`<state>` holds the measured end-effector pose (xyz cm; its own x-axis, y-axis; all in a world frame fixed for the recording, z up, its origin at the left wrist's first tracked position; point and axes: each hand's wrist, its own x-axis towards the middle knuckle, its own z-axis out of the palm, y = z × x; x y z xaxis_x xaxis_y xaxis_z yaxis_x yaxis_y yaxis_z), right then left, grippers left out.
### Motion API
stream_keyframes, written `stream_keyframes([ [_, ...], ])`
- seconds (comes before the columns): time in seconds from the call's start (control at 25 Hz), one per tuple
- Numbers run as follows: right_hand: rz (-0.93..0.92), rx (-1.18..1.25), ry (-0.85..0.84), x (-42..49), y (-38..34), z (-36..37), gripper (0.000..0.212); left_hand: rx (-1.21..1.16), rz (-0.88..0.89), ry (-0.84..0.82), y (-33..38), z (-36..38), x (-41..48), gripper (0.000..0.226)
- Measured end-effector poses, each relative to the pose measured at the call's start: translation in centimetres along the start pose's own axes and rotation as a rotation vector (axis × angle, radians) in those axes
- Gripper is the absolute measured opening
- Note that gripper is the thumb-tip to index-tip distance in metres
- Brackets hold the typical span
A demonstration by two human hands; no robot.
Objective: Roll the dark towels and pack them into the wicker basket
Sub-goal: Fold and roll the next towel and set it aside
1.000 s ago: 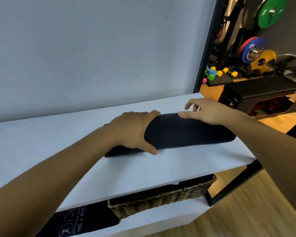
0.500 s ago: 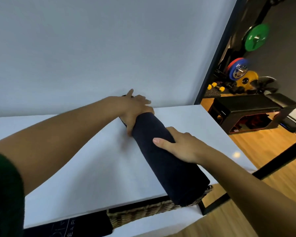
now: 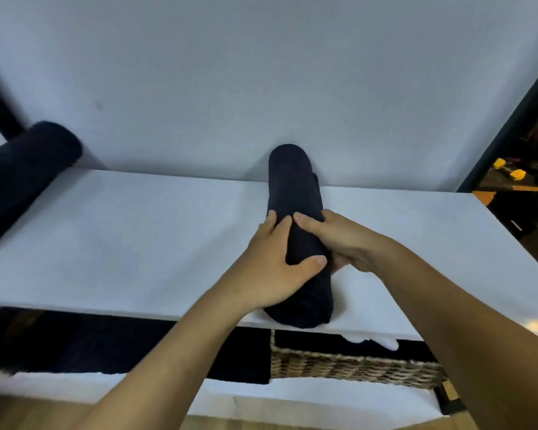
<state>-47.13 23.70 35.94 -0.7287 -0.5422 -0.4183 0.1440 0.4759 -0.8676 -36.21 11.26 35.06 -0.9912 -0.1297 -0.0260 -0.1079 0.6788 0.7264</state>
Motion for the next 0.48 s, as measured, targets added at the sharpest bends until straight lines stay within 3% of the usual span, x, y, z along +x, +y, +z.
stream_keyframes([
  [0.16, -0.007, 0.129, -0.121, 2.5, -1.5, 6.0, 0.048, 0.135, -0.262, 0.130, -2.5, -3.5, -3.1, 0.101],
  [0.28, -0.001, 0.137, -0.233, 3.7, -3.0, 10.5, 0.052, 0.267, -0.424, 0.148, -3.8, -6.1, -5.2, 0.107],
  [0.36, -0.022, -0.010, -0.251, 4.0, -5.2, 12.8, 0.052, 0.361, -0.495, 0.154, -4.6, -7.6, -6.0, 0.109],
  [0.48, -0.116, -0.256, -0.095, 5.1, -9.4, 15.5, 0.054, 0.506, -0.522, 0.158, -6.4, -9.7, -6.9, 0.109],
])
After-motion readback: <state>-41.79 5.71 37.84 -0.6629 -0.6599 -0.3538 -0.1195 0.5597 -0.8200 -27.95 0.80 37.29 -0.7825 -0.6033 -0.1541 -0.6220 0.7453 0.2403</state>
